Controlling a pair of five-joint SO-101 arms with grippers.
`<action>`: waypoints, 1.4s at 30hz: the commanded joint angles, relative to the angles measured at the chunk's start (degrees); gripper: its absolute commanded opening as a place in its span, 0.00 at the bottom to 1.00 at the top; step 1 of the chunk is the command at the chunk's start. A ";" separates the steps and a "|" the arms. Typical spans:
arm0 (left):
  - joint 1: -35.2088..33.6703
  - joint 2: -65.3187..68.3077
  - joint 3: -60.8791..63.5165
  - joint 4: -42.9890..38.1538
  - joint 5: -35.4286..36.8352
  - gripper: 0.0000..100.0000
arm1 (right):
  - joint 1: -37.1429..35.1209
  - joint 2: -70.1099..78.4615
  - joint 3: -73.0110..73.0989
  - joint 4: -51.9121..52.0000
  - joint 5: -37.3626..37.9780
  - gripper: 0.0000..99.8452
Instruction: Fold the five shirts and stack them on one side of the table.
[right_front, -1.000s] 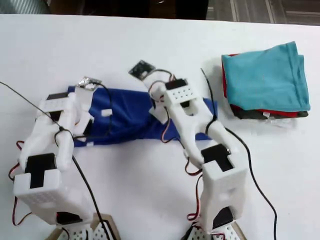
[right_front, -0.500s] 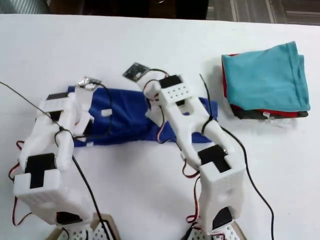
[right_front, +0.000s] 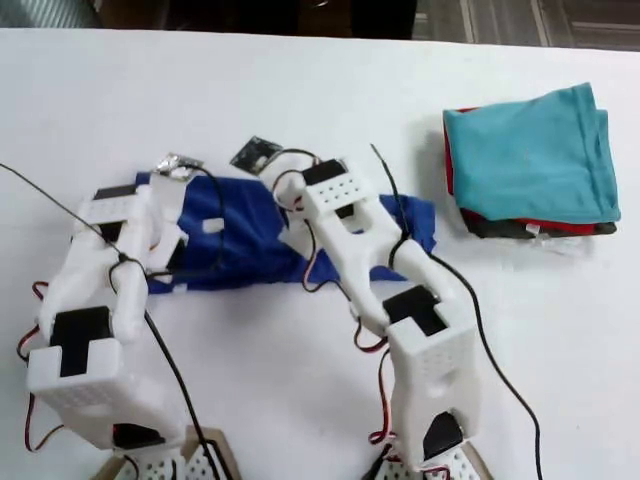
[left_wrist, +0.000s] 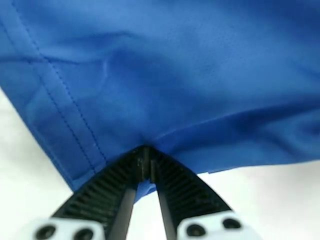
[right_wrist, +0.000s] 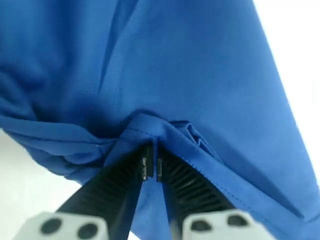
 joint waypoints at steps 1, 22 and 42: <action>-1.05 0.09 0.13 -1.41 -0.26 0.03 | 0.66 -2.86 -2.55 0.48 0.26 0.02; -1.05 0.09 0.13 -1.41 -0.26 0.03 | 20.26 -20.18 12.75 4.00 0.79 0.02; -1.05 0.18 0.13 -1.49 -0.18 0.03 | 27.21 -20.53 12.84 -3.03 14.59 0.02</action>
